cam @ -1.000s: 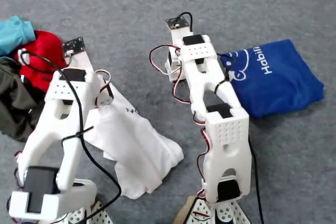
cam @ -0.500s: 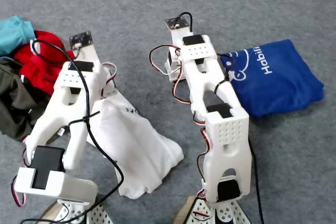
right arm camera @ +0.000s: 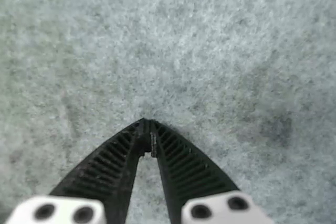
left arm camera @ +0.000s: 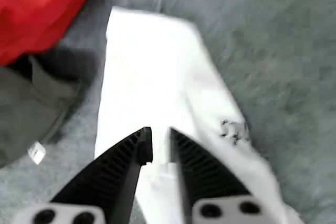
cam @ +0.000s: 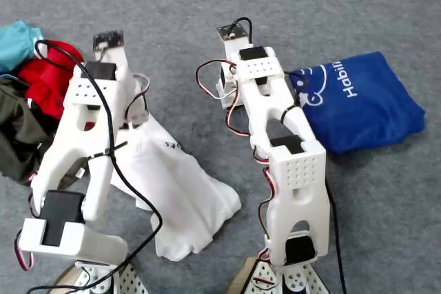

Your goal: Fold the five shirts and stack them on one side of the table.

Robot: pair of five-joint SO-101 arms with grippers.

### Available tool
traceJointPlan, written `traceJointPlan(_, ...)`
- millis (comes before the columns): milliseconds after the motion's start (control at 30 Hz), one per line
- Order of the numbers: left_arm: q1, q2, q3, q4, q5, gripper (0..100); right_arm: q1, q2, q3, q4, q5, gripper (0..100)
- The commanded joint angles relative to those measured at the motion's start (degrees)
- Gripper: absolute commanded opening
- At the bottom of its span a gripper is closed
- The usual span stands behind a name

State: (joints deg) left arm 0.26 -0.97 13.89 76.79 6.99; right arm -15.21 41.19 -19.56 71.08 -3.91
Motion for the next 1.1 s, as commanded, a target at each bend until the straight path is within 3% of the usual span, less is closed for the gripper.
traceJointPlan(0,-0.62,-0.31,3.6,-2.37,0.79,18,0.22,0.04,-0.57,-0.44,0.53,1.2)
traceJointPlan(267,-0.79,-0.31,12.13,-12.4,4.84,20,0.22,0.04,-0.57,-0.44,0.53,1.2)
traceJointPlan(467,-0.7,-0.75,10.11,-13.89,4.84,1,0.22,0.04,-0.57,-0.44,0.53,1.2)
traceJointPlan(633,-0.62,-0.84,5.89,-13.71,4.92,2,0.22,0.04,-0.57,-0.53,0.53,1.2)
traceJointPlan(833,-0.62,-0.84,-7.56,-4.75,4.92,2,0.22,0.04,-0.57,-0.53,0.53,1.2)
traceJointPlan(1067,-0.62,-0.84,-35.78,12.66,4.92,2,0.22,0.04,-0.57,-0.62,0.53,1.2)
